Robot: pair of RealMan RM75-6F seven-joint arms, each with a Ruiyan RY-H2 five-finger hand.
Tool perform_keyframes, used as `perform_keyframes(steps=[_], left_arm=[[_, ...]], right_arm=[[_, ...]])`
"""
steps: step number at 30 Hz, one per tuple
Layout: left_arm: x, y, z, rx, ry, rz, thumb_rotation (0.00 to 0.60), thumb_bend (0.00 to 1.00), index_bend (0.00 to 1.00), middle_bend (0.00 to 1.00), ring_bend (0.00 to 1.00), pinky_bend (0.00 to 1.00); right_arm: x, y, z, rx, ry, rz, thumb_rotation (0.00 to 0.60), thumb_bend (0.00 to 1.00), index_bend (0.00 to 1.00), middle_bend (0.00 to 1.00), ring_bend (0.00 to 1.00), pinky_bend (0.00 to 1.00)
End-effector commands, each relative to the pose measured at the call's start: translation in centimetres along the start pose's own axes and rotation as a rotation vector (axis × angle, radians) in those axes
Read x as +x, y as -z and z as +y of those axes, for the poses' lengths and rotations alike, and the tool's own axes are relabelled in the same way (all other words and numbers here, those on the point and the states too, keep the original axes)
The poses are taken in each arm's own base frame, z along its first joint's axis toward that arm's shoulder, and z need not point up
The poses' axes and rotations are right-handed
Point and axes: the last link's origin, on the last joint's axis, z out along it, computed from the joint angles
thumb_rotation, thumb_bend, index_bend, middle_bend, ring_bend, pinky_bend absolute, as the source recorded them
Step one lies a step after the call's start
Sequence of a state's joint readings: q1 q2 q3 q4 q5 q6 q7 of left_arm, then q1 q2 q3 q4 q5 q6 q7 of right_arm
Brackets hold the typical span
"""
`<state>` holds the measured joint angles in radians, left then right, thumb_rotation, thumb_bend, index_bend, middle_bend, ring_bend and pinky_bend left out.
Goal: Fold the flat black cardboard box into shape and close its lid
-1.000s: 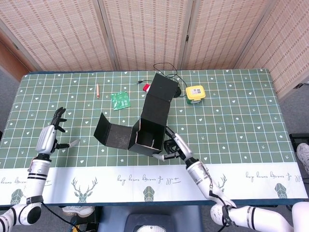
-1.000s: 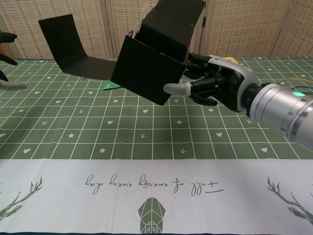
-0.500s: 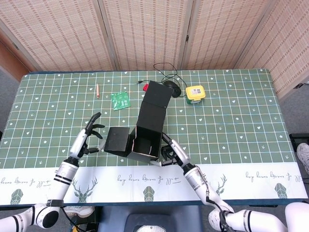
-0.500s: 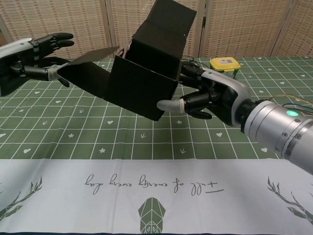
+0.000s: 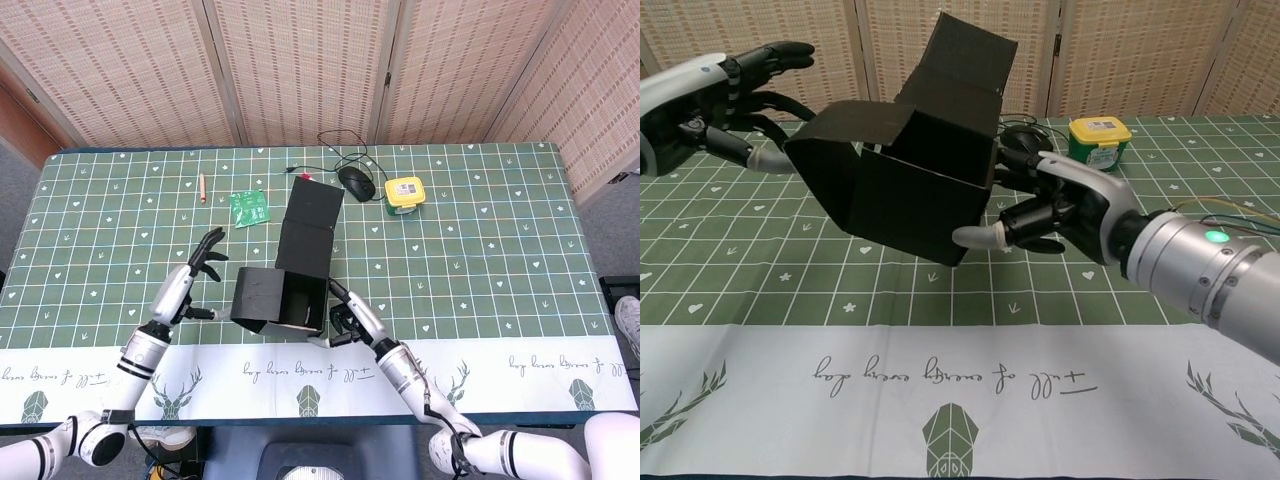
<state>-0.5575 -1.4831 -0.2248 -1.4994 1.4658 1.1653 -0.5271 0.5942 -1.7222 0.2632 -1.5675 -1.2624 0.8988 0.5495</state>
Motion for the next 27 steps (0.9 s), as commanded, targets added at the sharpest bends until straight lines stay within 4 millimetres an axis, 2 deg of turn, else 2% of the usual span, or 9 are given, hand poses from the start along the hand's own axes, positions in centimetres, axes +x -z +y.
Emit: perform_keyframes(steps=[1, 7, 15, 27], left_arm=[[-0.4, -0.5, 0.5, -0.043, 0.001, -0.018, 0.600, 0.04, 0.01, 0.00, 0.24, 0.43], [-1.1, -0.8, 1.0, -0.102, -0.036, -0.054, 0.600, 0.04, 0.07, 0.01, 0.27, 0.43], [-2.8, -0.7, -0.4, -0.203, -0.186, -0.145, 0.600, 0.04, 0.19, 0.07, 0.32, 0.48], [-3.9, -1.4, -1.9, -0.388, -0.375, -0.195, 0.600, 0.04, 0.28, 0.17, 0.42, 0.53]], right_arm=[[-0.1, -0.2, -0.1, -0.009, 0.000, -0.009, 0.600, 0.38, 0.34, 0.42, 0.80, 0.97], [-0.2, -0.6, 0.3, -0.032, 0.030, -0.013, 0.600, 0.39, 0.34, 0.42, 0.80, 0.97], [-0.5, -1.2, 0.8, -0.077, 0.077, -0.042, 0.600, 0.39, 0.34, 0.42, 0.80, 0.97], [-0.2, -1.1, 1.0, -0.115, 0.135, -0.099, 0.600, 0.39, 0.34, 0.42, 0.80, 0.97]])
